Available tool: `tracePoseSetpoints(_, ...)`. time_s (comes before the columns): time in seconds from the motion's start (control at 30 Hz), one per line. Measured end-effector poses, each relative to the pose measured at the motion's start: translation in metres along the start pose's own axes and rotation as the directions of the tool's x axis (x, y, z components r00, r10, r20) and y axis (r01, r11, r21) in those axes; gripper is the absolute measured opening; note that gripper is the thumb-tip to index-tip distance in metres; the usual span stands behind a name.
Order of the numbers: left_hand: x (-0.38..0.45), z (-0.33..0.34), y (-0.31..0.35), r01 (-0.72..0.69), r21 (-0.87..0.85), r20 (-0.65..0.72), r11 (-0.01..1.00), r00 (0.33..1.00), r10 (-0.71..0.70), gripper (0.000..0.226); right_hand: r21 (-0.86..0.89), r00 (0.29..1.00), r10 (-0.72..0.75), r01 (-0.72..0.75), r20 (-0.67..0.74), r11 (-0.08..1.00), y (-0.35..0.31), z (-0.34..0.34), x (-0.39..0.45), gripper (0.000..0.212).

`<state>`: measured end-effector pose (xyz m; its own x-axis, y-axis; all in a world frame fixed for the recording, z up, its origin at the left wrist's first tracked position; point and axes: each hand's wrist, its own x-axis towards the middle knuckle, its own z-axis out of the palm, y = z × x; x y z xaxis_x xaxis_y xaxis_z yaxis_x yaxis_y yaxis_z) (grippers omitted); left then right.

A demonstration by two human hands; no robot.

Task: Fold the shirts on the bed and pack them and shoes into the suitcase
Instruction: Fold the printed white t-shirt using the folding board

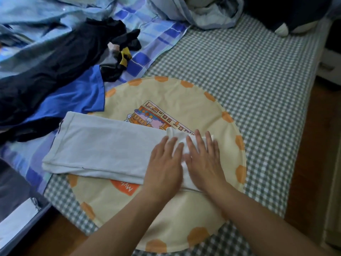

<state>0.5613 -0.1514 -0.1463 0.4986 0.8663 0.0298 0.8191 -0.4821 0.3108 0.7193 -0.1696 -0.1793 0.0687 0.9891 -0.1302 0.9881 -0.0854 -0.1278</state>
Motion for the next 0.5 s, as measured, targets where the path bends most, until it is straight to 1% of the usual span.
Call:
tracePoseSetpoints(0.03, 0.007, 0.007, 0.007, -0.044, -0.035, 0.092, 0.998, 0.995, 0.047, 0.055, -0.020, 1.000, -0.005, 0.005, -0.015, 1.000, 0.000, 0.004, -0.002, 0.061)
tracePoseSetpoints(0.07, 0.013, 0.017, 0.009, -0.048, -0.045, 0.178, 0.998, 0.982, 0.055, 0.058, -0.036, 1.000, 0.000, 0.000, -0.015, 0.999, 0.002, 0.010, -0.005, 0.062)
tracePoseSetpoints(0.1, 0.016, 0.030, 0.006, -0.023, -0.029, 0.259, 0.999, 0.965, 0.030, 0.059, -0.044, 1.000, 0.013, -0.014, -0.007, 0.999, 0.005, 0.016, -0.007, 0.062)
tracePoseSetpoints(0.13, 0.017, 0.040, -0.001, 0.008, 0.012, 0.309, 1.000, 0.951, -0.011, 0.060, -0.044, 0.999, 0.033, -0.032, 0.010, 0.998, 0.009, 0.021, -0.009, 0.061)
tracePoseSetpoints(0.2, 0.015, 0.053, -0.016, 0.020, 0.102, 0.312, 0.995, 0.949, -0.051, 0.064, -0.035, 0.996, 0.060, -0.058, 0.066, 0.998, 0.017, 0.028, -0.009, 0.063)
tracePoseSetpoints(0.3, 0.013, 0.061, -0.030, 0.041, 0.165, 0.282, 0.985, 0.955, -0.087, 0.069, -0.024, 0.996, 0.063, -0.062, 0.070, 0.998, 0.017, 0.029, -0.008, 0.064)
tracePoseSetpoints(0.37, 0.014, 0.062, -0.030, 0.043, 0.174, 0.260, 0.984, 0.962, -0.088, 0.067, -0.047, 0.997, 0.076, -0.074, 0.027, 0.996, 0.009, 0.022, -0.010, 0.062)
tracePoseSetpoints(0.4, 0.015, 0.061, -0.028, 0.055, 0.157, 0.271, 0.986, 0.958, -0.096, 0.067, -0.049, 0.997, 0.080, -0.081, -0.007, 0.996, 0.003, 0.019, -0.010, 0.061)
tracePoseSetpoints(0.43, 0.017, 0.058, -0.027, 0.068, 0.130, 0.300, 0.989, 0.948, -0.104, 0.068, -0.017, 0.996, 0.079, -0.079, -0.040, 0.997, -0.006, 0.016, -0.009, 0.060)
tracePoseSetpoints(0.5, 0.024, 0.048, -0.030, 0.048, 0.062, 0.352, 0.997, 0.933, -0.067, 0.072, 0.114, 0.990, 0.048, -0.032, -0.135, 0.993, -0.028, 0.012, -0.004, 0.056)
